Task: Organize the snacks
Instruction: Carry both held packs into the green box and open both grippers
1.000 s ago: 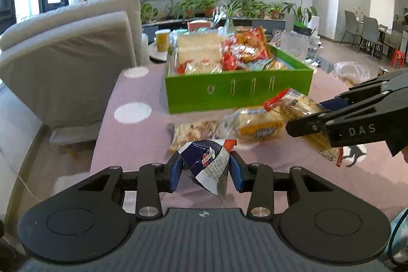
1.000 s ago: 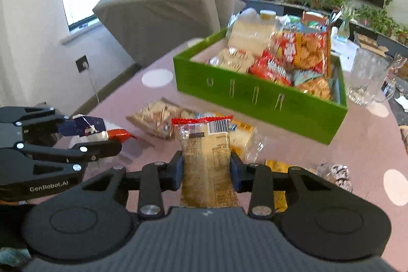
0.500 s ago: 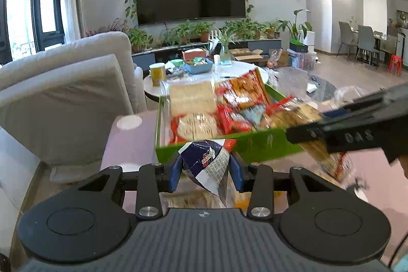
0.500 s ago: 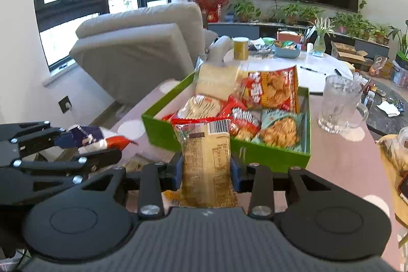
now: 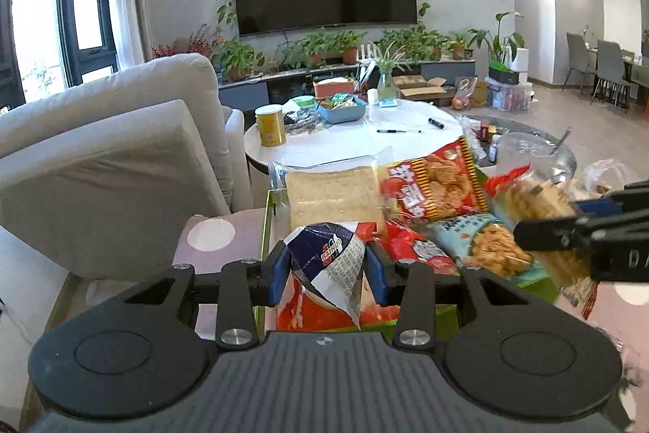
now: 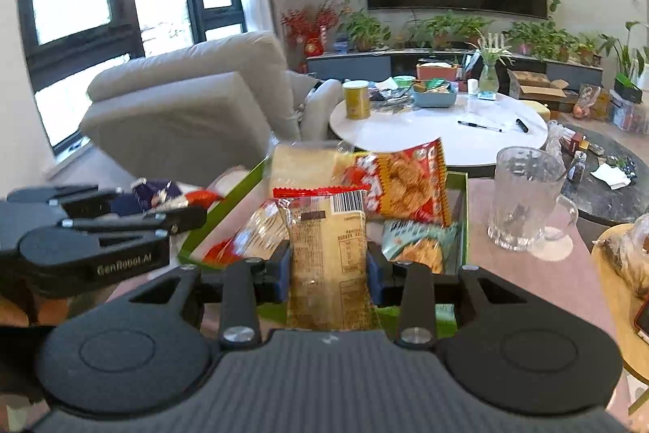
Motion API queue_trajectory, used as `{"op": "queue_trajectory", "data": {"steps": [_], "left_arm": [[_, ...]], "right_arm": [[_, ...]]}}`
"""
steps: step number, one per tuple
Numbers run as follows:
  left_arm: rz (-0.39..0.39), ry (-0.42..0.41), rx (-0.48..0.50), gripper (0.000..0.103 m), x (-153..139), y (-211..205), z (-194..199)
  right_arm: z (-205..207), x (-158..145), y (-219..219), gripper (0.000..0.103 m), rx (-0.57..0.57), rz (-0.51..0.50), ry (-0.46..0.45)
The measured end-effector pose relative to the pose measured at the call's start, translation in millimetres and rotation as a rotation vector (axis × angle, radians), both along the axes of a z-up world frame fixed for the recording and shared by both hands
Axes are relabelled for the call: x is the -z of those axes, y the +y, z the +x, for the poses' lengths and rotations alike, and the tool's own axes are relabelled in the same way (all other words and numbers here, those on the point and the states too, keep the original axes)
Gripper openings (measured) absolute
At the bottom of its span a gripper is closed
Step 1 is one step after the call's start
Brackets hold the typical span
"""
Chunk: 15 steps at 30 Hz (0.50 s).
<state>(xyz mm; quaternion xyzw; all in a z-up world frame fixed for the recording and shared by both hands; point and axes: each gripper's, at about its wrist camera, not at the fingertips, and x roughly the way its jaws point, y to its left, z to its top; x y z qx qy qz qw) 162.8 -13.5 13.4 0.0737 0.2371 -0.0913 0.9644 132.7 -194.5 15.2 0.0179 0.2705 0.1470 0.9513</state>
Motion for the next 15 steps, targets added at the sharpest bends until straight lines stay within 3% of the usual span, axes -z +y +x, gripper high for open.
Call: {"op": "queue_trajectory", "data": {"steps": [15], "left_arm": [[0.041, 0.03, -0.051, 0.039, 30, -10, 79]], "right_arm": [[74, 27, -3, 0.067, 0.045, 0.041, 0.084]]}}
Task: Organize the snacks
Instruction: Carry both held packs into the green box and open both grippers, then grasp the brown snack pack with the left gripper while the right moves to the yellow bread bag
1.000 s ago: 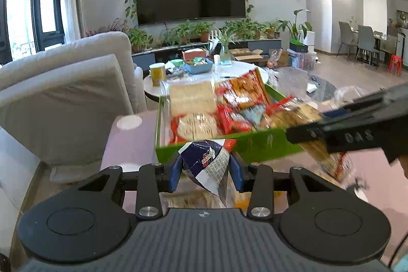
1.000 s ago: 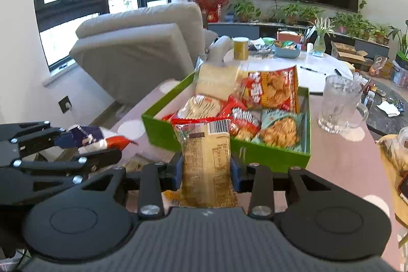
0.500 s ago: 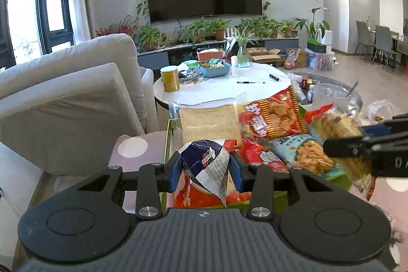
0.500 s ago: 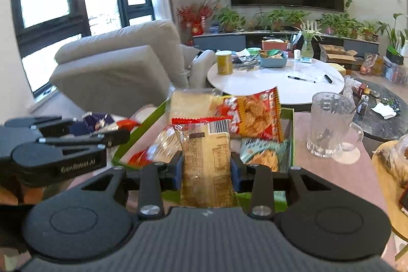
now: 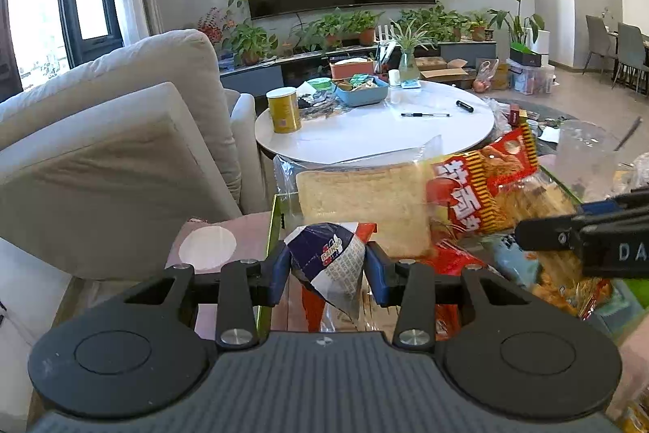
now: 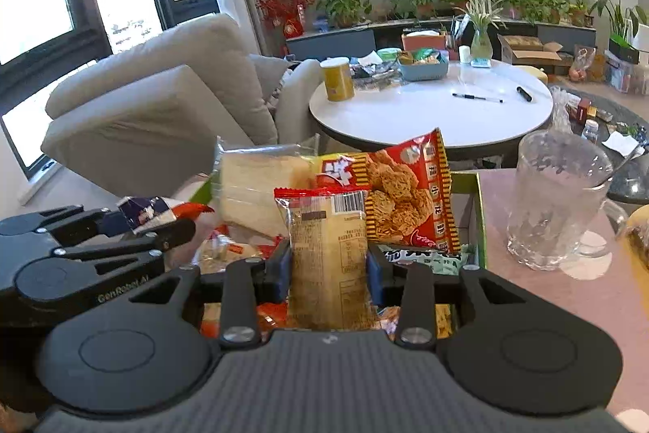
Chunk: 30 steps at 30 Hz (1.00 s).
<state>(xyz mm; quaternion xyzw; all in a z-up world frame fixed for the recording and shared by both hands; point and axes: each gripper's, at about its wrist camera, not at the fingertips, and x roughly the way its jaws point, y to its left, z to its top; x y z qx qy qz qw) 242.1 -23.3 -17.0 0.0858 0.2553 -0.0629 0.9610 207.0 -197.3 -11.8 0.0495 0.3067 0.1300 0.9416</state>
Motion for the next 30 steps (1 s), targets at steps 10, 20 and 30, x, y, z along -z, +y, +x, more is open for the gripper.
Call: {"op": "queue_trajectory", "data": {"steps": [10, 20, 30], "left_arm": [[0.023, -0.023, -0.013, 0.057, 5, -1, -8], [0.012, -0.044, -0.049, 0.067, -7, 19, -54], [0.012, 0.003, -0.044, 0.074, 3, 25, -108]], "right_arm": [[-10, 8, -11, 0.067, 0.036, -0.003, -0.004], [-39, 2, -20, 0.067, 0.036, -0.004, -0.007], [-84, 9, -21, 0.068, 0.035, -0.074, -0.016]]}}
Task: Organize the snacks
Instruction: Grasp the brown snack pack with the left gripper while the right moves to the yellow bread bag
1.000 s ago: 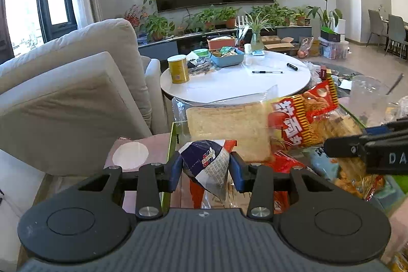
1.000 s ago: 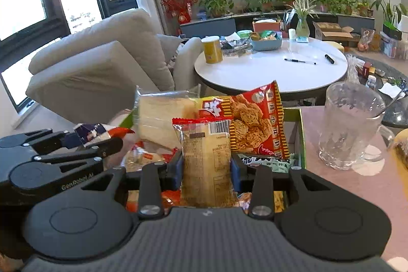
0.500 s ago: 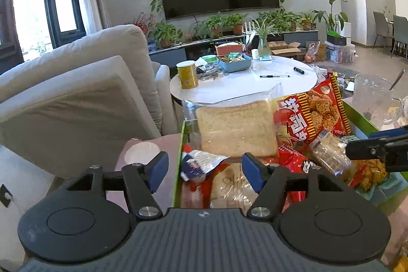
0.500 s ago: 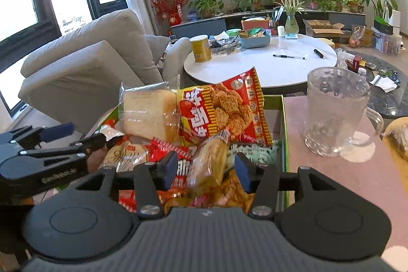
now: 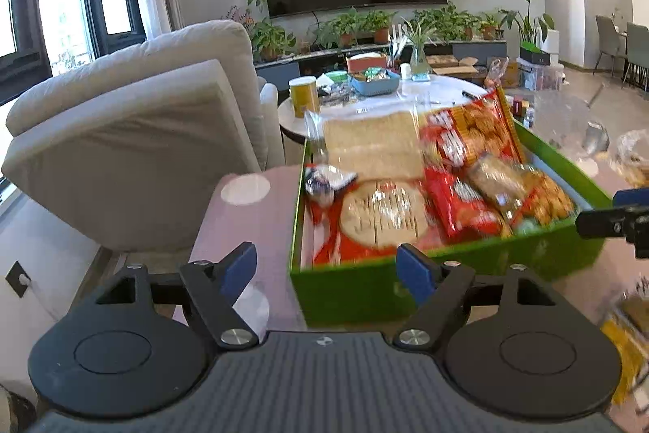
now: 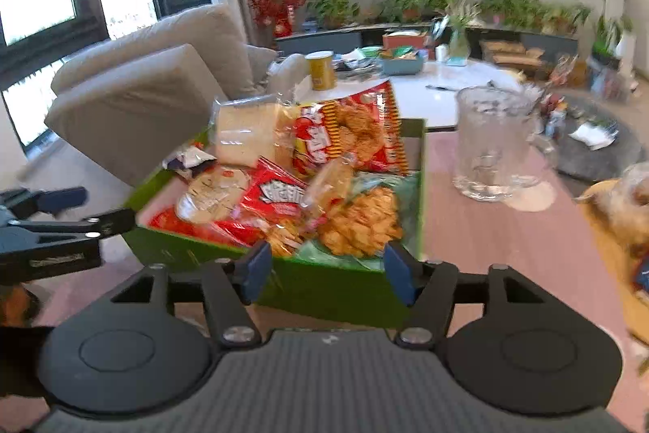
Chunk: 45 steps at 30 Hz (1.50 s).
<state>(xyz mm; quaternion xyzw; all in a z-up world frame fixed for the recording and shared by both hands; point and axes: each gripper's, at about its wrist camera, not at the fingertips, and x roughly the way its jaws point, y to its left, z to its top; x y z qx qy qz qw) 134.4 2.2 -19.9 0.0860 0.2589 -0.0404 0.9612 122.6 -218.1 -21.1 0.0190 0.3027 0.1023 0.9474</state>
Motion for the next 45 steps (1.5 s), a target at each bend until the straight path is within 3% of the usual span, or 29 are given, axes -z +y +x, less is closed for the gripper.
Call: {"op": "queue_trajectory", "data": {"steps": [13, 29, 34, 35, 37, 45], "left_arm": [[0.019, 0.116, 0.006, 0.076, 34, 5, -45], [0.05, 0.192, 0.011, 0.077, 60, -2, -30], [0.029, 0.187, 0.006, 0.079, 62, 1, -27], [0.024, 0.187, 0.006, 0.077, 62, 2, -27], [0.0, 0.185, 0.02, 0.061, 62, 4, -28], [-0.027, 0.17, 0.009, 0.052, 57, 11, -34]], "right_arm": [[-44, -4, -1, 0.068, -0.033, 0.031, 0.001], [-49, 12, 21, 0.068, -0.117, 0.008, 0.048], [-47, 18, 28, 0.068, -0.177, -0.011, 0.052], [-47, 19, 30, 0.068, -0.199, -0.015, 0.05], [-47, 21, 33, 0.068, -0.252, -0.021, 0.044], [-42, 27, 48, 0.07, -0.445, -0.1, -0.017]]}}
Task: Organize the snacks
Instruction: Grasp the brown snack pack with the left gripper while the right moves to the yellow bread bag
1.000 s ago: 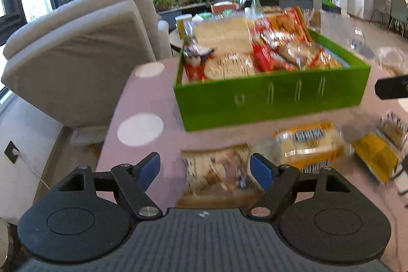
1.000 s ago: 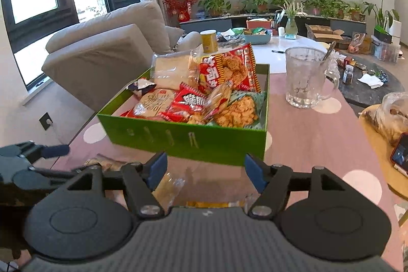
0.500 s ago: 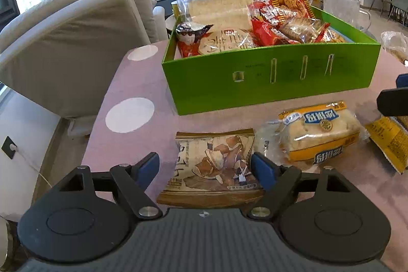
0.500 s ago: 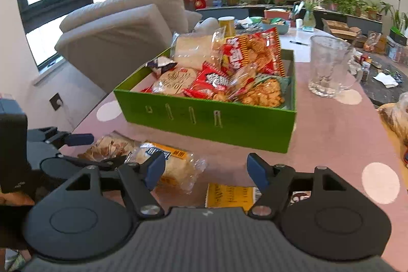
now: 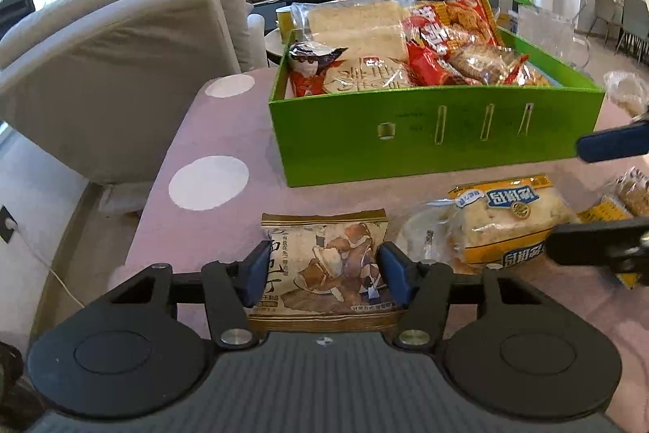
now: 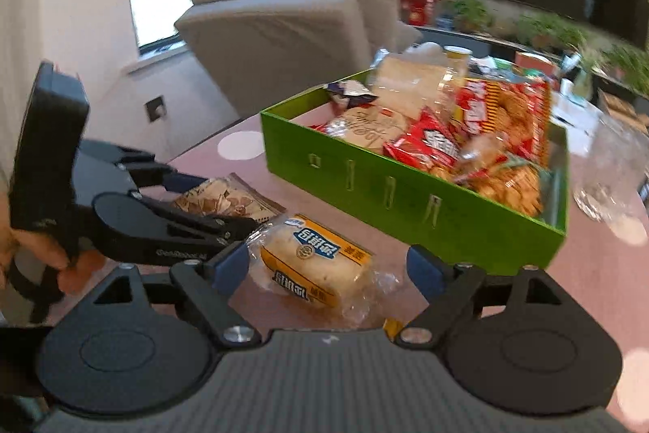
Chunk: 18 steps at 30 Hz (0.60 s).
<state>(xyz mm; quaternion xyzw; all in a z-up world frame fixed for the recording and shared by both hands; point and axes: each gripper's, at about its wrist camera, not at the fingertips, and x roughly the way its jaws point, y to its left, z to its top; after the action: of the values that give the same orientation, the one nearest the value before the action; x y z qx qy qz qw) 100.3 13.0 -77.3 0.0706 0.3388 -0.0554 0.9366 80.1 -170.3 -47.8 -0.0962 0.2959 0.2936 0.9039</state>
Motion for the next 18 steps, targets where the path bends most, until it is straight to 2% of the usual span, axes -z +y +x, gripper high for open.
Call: {"op": "queue_trajectory", "data": {"steps": [3, 8, 11, 15, 18], "left_arm": [[-0.024, -0.005, -0.008, 0.051, -4, 4, -2], [-0.017, 0.002, 0.005, 0.052, -3, 5, -2], [-0.011, 0.001, 0.005, 0.054, 0, 4, -2], [0.008, 0.009, 0.004, 0.064, 4, 3, -2], [0.009, 0.007, 0.005, 0.065, 5, 3, -2]], "right_arm": [[11, 4, 7, 0.07, -0.021, -0.036, 0.012], [22, 15, 17, 0.07, -0.045, -0.096, 0.041], [23, 19, 22, 0.07, -0.045, -0.127, 0.046], [27, 21, 26, 0.07, -0.003, -0.141, 0.055], [28, 22, 26, 0.069, 0.016, -0.131, 0.063]]}}
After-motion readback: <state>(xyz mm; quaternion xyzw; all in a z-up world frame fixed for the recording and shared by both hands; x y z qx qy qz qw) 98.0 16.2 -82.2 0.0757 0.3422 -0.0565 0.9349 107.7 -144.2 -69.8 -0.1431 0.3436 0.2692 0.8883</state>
